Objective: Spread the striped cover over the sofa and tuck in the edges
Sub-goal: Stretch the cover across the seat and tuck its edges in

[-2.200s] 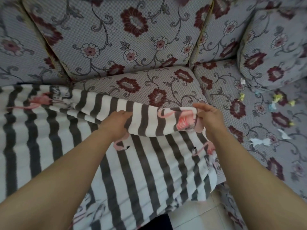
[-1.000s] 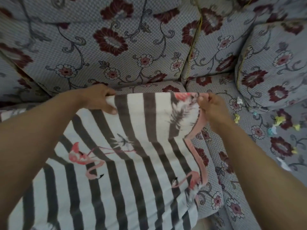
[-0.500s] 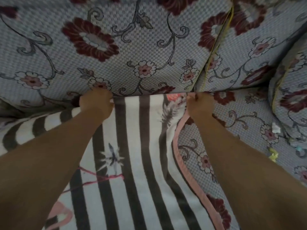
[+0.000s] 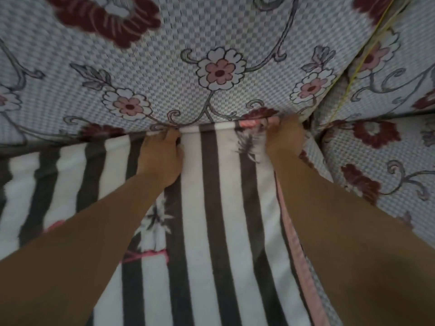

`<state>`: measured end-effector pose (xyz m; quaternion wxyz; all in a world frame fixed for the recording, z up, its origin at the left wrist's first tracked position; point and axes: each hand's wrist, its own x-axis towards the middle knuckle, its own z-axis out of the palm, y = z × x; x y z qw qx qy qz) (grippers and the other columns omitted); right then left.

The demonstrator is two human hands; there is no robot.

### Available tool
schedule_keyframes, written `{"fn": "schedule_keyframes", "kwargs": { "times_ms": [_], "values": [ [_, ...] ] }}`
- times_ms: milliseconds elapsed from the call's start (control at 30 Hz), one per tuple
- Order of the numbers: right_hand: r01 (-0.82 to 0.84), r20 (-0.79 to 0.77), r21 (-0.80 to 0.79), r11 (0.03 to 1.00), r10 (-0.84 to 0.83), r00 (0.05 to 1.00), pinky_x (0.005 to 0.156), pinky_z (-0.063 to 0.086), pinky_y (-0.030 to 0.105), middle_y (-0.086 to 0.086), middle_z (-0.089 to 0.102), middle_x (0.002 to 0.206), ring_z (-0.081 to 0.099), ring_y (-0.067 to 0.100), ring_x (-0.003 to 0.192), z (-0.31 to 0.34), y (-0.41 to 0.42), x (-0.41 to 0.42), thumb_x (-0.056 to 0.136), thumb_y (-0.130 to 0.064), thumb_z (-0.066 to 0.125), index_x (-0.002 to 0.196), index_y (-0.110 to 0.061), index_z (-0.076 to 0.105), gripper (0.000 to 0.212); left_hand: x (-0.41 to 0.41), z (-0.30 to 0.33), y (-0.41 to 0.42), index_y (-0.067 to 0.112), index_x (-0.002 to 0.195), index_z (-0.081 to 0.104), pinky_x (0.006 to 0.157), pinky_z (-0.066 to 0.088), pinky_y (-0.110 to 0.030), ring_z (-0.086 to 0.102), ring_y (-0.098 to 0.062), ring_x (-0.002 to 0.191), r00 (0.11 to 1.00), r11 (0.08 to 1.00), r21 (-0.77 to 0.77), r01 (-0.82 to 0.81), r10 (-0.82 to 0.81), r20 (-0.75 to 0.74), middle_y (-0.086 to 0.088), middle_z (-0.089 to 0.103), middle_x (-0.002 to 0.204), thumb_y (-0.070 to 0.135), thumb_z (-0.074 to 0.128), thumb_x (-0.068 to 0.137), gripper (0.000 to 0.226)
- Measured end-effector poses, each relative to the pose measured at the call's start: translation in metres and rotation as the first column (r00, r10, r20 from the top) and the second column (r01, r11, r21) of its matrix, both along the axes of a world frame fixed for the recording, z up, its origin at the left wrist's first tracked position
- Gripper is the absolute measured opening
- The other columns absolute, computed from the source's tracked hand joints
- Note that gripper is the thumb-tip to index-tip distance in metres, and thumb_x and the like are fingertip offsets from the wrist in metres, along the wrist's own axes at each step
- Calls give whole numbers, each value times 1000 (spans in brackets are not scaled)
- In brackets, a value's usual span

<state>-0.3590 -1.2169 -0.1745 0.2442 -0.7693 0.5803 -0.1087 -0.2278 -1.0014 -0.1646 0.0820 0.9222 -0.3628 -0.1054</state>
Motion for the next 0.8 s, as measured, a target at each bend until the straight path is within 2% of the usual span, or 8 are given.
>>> {"fn": "schedule_keyframes", "kwargs": {
  "times_ms": [67,233,300,333,367,433,667,800],
  "values": [
    [-27,-23,0,1000,27,999,91,44,39,22,50,134,51,35,120,-3,-3,-1,95,-25,50,135,4,37,50,3,-7,-1,16,138,40,106,35,-44,44,-35,125,999,993,111,43,-45,13,-15,44,140,26,36,96,43],
    [-43,-10,95,995,44,999,101,36,37,25,39,140,43,37,125,15,-6,-2,94,-22,52,139,4,32,56,24,14,-9,28,144,31,112,30,-43,32,-31,137,974,968,243,62,-6,-227,-8,29,151,36,39,96,50],
    [-252,-122,-114,961,238,964,99,35,41,23,39,136,42,38,120,26,8,-7,90,-20,48,133,3,37,50,20,23,-5,27,143,34,113,29,-43,34,-30,135,992,974,215,75,-51,-117,-7,35,149,36,43,93,51],
    [-411,-214,-221,884,368,905,99,36,43,22,42,133,43,38,120,30,17,-11,89,-22,46,128,-1,41,45,15,27,-3,27,143,33,113,29,-44,34,-30,136,993,973,212,94,-76,-92,-6,35,150,36,42,93,51],
    [-549,-282,-246,799,483,829,101,35,45,20,43,135,41,38,124,27,27,-16,91,-26,44,127,-5,43,42,10,27,-3,29,144,30,114,27,-46,32,-29,137,989,965,233,118,-94,-115,-4,31,152,39,40,94,52],
    [-668,-360,-100,738,599,715,112,26,48,15,35,147,26,36,140,21,38,-17,96,-38,37,136,-13,38,48,7,23,-4,35,147,20,117,20,-48,22,-27,143,976,940,305,152,-95,-194,4,18,158,49,33,95,55],
    [-587,-441,211,782,612,656,115,16,51,11,24,153,14,34,144,5,14,12,97,-43,28,144,-20,29,52,20,2,-13,44,147,2,119,10,-47,9,-29,146,961,904,382,190,-91,-261,7,5,160,62,23,91,62],
    [-618,-523,136,774,586,619,117,10,51,12,27,155,18,35,144,20,36,9,99,-39,25,147,-19,27,52,15,21,8,35,148,17,120,11,-42,12,-22,147,961,948,257,187,-122,-249,6,9,160,52,34,95,58]
  ]
}}
